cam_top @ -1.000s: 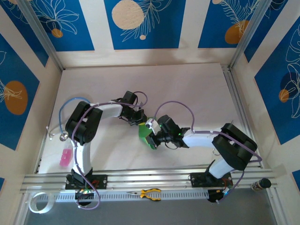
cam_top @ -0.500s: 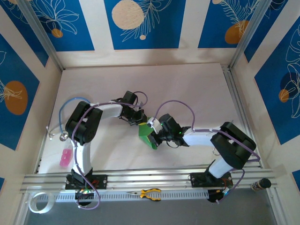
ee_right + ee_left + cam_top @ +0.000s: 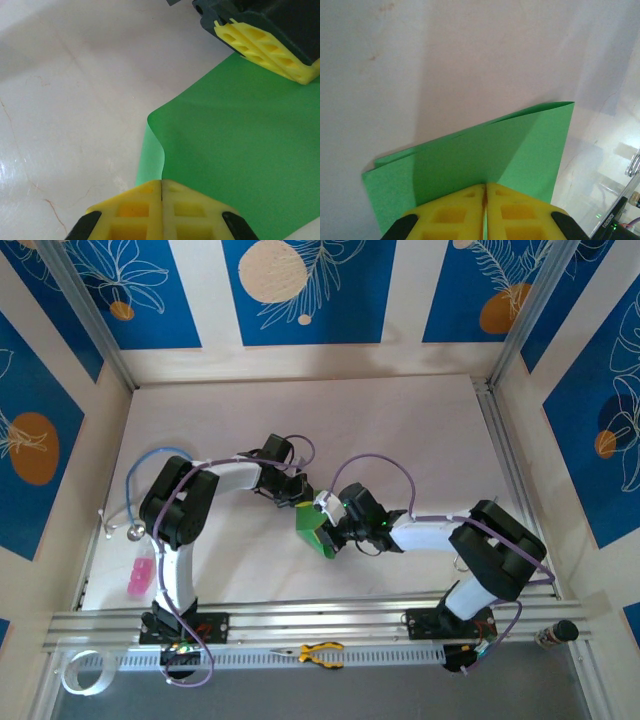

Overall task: Fold a paper plane with a square sheet of paper (pick it up from the middle)
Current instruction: Third fold the triangle at the center of the table.

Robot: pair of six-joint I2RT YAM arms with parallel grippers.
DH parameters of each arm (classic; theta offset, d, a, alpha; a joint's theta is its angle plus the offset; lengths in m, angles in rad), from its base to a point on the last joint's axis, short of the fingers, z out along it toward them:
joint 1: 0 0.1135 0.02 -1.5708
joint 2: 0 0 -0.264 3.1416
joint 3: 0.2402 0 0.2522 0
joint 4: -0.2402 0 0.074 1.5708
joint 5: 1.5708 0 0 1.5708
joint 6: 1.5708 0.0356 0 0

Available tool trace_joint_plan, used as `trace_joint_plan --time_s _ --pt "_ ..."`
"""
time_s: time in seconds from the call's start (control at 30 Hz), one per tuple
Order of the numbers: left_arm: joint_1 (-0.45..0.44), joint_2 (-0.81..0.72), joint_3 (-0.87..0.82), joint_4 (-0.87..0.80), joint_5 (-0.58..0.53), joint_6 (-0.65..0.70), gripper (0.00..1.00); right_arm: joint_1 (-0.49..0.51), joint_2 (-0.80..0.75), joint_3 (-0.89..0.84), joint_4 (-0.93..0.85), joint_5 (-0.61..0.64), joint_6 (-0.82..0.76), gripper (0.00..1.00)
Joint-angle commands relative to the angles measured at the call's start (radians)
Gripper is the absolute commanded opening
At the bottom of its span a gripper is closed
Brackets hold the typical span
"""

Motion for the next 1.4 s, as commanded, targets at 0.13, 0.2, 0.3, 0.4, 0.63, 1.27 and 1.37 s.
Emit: trace_joint_plan --time_s 0.13,0.2,0.3,0.4,0.63,1.27,1.37 --pt "-0.009 0.02 -0.003 -0.062 -0.057 0.022 0.11 -0.01 0.015 0.007 0.007 -0.002 -0.015 0.0" --pt "-0.01 0.022 -0.003 -0.063 -0.057 0.023 0.11 -0.013 0.016 0.008 0.004 -0.005 -0.021 0.0" --pt "-0.01 0.023 -0.002 -0.065 -0.059 0.024 0.11 -0.019 0.018 0.011 0.002 -0.004 -0.025 0.0" --pt "-0.008 0.027 0.001 -0.066 -0.06 0.026 0.11 -0.024 0.019 0.017 -0.004 -0.004 -0.032 0.0" --pt "-0.009 0.034 0.004 -0.072 -0.06 0.029 0.11 -0.034 0.022 0.016 -0.001 -0.008 -0.037 0.0" --pt "-0.009 0.04 0.012 -0.074 -0.056 0.031 0.11 -0.052 0.065 0.032 0.013 0.038 -0.032 0.0" --pt "-0.008 0.039 0.012 -0.074 -0.056 0.031 0.1 -0.053 0.068 0.033 0.011 0.044 -0.034 0.0"
